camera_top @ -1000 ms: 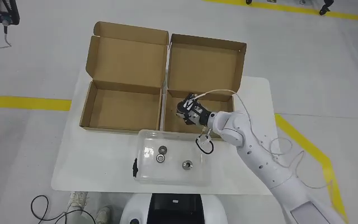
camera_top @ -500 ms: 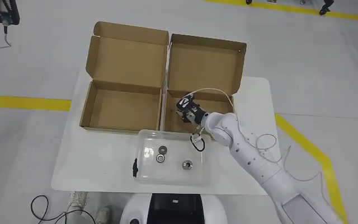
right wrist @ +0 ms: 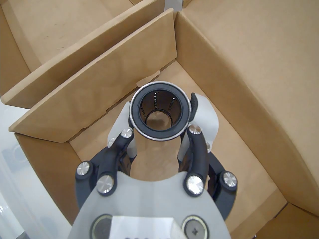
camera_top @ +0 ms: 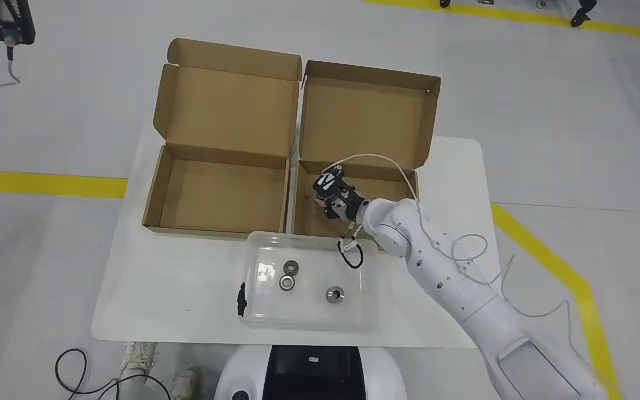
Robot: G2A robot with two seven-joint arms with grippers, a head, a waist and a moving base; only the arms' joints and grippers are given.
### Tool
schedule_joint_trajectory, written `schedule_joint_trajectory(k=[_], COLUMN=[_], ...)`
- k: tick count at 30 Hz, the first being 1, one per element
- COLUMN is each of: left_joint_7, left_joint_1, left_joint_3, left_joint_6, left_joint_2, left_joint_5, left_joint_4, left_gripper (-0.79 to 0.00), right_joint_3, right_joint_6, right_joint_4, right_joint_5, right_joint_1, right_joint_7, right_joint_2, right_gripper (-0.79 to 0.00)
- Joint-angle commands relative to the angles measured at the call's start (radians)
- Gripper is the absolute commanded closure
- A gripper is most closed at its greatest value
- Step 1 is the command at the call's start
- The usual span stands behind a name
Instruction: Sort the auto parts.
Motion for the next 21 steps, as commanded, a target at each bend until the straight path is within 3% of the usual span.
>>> schedule_joint_trajectory(k=[1,6,14,21], left_joint_7=[0.000,0.000,0.000,0.000], left_joint_1=[0.000,0.000,0.000,0.000], left_joint_3=[0.000,0.000,0.000,0.000], left_joint_6=[0.000,0.000,0.000,0.000], left_joint_2=[0.000,0.000,0.000,0.000], left_joint_5=[0.000,0.000,0.000,0.000], left_joint_4=[0.000,0.000,0.000,0.000], left_gripper=[-0.785,-0.785,-0.785,-0.785], right_joint_3=[0.005,0.032,0.115,0.202], right_joint_6=[-0.001,-0.011,-0.032,-0.136], right_joint_4=[0.004,-0.014,-0.246,-0.513], right_joint_5=[0.002,0.006,-0.072,-0.080], right_joint_1=[0.000,-0.006,-0.060,-0.159], right_joint_7=[-0.002,-0.011,0.041,0.169], right_joint_2=[-0.001,0.002,0.035,0.074], right_gripper=[-0.416,-0.582,-0.613,-0.625])
